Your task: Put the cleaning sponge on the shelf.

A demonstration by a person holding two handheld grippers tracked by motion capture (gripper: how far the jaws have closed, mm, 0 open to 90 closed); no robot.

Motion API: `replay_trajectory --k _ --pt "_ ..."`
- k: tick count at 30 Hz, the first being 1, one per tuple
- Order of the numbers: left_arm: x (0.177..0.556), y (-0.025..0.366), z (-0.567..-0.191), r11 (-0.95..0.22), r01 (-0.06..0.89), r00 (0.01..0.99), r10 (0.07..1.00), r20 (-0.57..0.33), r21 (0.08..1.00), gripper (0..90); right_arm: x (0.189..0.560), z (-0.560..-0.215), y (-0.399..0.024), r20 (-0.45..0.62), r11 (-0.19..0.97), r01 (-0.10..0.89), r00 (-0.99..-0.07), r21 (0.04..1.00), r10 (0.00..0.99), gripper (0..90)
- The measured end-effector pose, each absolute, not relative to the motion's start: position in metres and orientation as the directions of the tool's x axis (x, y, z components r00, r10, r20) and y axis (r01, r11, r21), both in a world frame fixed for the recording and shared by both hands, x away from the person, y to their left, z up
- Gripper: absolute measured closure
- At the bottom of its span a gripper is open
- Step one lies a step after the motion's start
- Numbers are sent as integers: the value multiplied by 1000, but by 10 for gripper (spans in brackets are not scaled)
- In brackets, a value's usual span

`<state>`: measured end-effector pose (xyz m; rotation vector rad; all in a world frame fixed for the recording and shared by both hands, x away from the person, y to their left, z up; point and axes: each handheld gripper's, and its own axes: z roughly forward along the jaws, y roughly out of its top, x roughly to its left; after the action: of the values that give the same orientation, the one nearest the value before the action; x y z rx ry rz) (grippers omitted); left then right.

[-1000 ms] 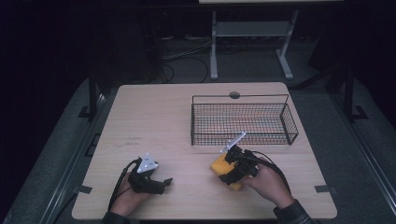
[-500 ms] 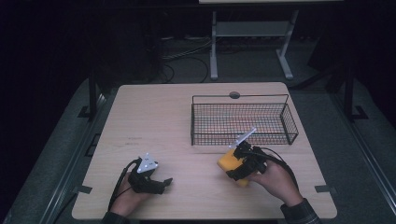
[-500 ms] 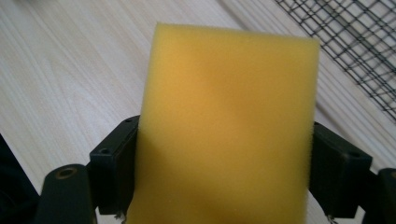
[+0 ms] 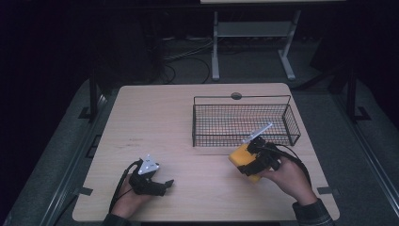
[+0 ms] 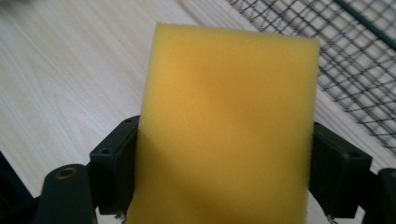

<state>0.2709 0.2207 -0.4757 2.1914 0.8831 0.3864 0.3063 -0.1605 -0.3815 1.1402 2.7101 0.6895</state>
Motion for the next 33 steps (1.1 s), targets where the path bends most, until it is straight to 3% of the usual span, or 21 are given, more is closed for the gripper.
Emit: replay_trajectory --k 33 --pt "271 221 -475 -499 477 719 695 5 723 132 339 -356 -218 30 504 725 -583 470 812 214"
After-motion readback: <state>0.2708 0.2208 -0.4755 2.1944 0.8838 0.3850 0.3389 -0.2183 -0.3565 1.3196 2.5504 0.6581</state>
